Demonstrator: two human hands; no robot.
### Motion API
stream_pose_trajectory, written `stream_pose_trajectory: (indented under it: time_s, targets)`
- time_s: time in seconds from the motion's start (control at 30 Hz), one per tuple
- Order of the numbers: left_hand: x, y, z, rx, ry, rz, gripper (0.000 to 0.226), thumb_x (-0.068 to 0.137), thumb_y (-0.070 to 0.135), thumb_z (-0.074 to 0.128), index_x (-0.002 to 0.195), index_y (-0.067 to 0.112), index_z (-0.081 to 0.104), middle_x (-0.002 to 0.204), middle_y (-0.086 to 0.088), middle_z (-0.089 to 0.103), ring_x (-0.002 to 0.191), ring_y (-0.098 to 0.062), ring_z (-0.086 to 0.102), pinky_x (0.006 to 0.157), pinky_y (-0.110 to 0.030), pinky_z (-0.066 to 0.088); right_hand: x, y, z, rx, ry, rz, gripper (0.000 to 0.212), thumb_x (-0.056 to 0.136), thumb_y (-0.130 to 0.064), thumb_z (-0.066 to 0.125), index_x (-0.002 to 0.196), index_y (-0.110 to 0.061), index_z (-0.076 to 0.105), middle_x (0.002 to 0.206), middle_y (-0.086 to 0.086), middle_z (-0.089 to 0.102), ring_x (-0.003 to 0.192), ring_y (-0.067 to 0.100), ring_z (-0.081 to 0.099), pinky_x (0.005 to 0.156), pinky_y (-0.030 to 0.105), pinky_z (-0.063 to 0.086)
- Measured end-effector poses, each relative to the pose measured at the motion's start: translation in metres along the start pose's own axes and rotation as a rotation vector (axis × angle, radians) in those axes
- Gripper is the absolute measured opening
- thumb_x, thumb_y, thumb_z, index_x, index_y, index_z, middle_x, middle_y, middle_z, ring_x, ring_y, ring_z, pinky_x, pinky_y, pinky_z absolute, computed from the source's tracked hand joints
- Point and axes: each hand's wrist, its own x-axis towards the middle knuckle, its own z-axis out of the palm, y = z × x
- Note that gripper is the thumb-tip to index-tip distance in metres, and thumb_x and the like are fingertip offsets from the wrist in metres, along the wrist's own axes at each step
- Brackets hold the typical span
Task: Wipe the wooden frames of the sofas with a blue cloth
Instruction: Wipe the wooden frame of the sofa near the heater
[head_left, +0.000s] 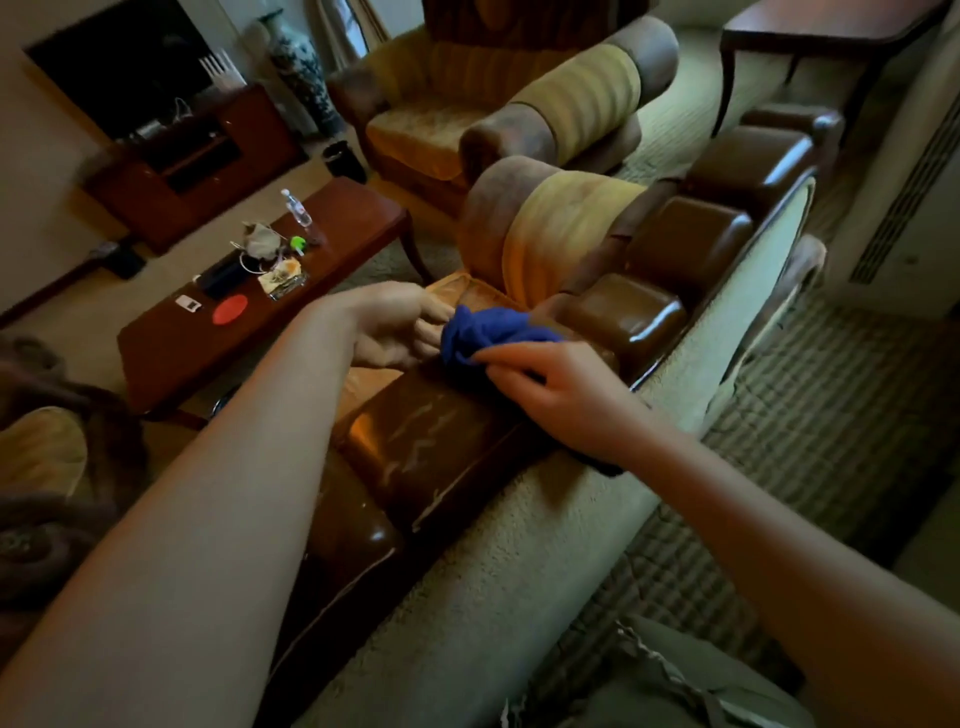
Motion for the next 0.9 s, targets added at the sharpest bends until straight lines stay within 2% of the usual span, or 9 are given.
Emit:
stream_pose_trajectory:
  time_s: [0.1,0.2,0.27,0.33,0.4,0.57,0.73,0.83,0.9]
  targets:
    - [0.004,-0.001,-0.010,-0.044,0.087,-0.069,0.021,0.102,0.020,0.035,0.103,0.011,0.054,0.093,-0.013,0.060,0.079,-0.021,0.059,0.072,-0.032,0.048,0.023,-0.004,-0.002,-0.086,-0.165,-0.027,0.031,0.097,-0.025,0.049,0.124,-0.022,0.061,0.111,0.001,0.068,0.102,0.015,0.060,0.089,0.028,0.043]
    - [0.006,-0.004,-0.009,0.013,0.174,-0.118,0.021,0.101,0.018,0.037,0.088,0.012,0.053,0.083,-0.010,0.052,0.064,-0.020,0.052,0.060,-0.031,0.047,0.067,-0.012,0.010,-0.319,-0.406,0.011,0.037,0.100,-0.037,0.036,0.129,-0.025,0.055,0.117,0.005,0.062,0.107,0.022,0.057,0.084,0.031,0.043]
    - [0.007,-0.010,-0.010,0.073,0.192,-0.157,0.020,0.100,0.020,0.038,0.086,0.014,0.051,0.081,-0.007,0.048,0.060,-0.019,0.047,0.070,-0.030,0.052,0.092,-0.020,0.023,-0.431,-0.528,0.043,0.043,0.100,-0.042,0.030,0.128,-0.020,0.055,0.123,0.009,0.059,0.110,0.026,0.055,0.080,0.029,0.038]
    - [0.005,-0.019,-0.017,0.093,0.200,-0.170,0.018,0.098,0.018,0.040,0.104,0.014,0.056,0.098,-0.011,0.057,0.080,-0.024,0.059,0.084,-0.040,0.053,0.106,-0.031,0.036,-0.404,-0.646,0.037,0.043,0.100,-0.040,0.033,0.129,-0.016,0.054,0.126,0.008,0.057,0.113,0.023,0.053,0.080,0.025,0.033]
    - [0.002,-0.029,-0.029,0.078,0.228,-0.183,0.020,0.096,0.015,0.043,0.111,0.013,0.058,0.107,-0.013,0.059,0.095,-0.026,0.061,0.077,-0.042,0.054,0.110,-0.041,0.047,-0.326,-0.725,0.003,0.041,0.100,-0.038,0.037,0.129,-0.014,0.054,0.115,0.005,0.057,0.107,0.017,0.053,0.080,0.022,0.032]
    - [-0.003,-0.036,-0.043,0.166,0.181,-0.210,0.017,0.091,0.000,0.043,0.089,0.007,0.059,0.082,-0.012,0.059,0.070,-0.021,0.056,0.057,-0.031,0.052,0.107,-0.049,0.066,-0.309,-0.731,-0.046,0.042,0.098,-0.042,0.039,0.126,-0.016,0.057,0.122,0.007,0.058,0.106,0.019,0.054,0.082,0.027,0.036]
    - [-0.009,-0.035,-0.039,0.220,0.067,-0.166,0.029,0.100,0.032,0.042,0.108,0.012,0.061,0.111,-0.011,0.063,0.101,-0.026,0.061,0.089,-0.044,0.051,0.111,-0.038,0.038,-0.398,-0.724,0.143,0.045,0.101,-0.038,0.033,0.125,-0.007,0.054,0.128,0.014,0.054,0.099,0.021,0.050,0.079,0.024,0.032]
    - [-0.012,-0.045,-0.042,0.215,0.040,-0.158,0.035,0.101,0.035,0.040,0.118,0.011,0.059,0.114,-0.009,0.063,0.106,-0.025,0.060,0.091,-0.044,0.050,0.108,-0.037,0.036,-0.458,-0.683,0.186,0.051,0.099,-0.045,0.033,0.126,-0.008,0.054,0.129,0.012,0.054,0.115,0.025,0.051,0.084,0.027,0.035]
    - [-0.015,-0.050,-0.042,0.241,0.017,-0.128,0.027,0.102,0.025,0.038,0.105,0.012,0.061,0.106,-0.010,0.064,0.098,-0.026,0.062,0.085,-0.042,0.051,0.103,-0.047,0.046,-0.462,-0.667,0.128,0.047,0.098,-0.046,0.035,0.115,-0.010,0.059,0.109,0.007,0.060,0.105,0.024,0.056,0.074,0.026,0.038]
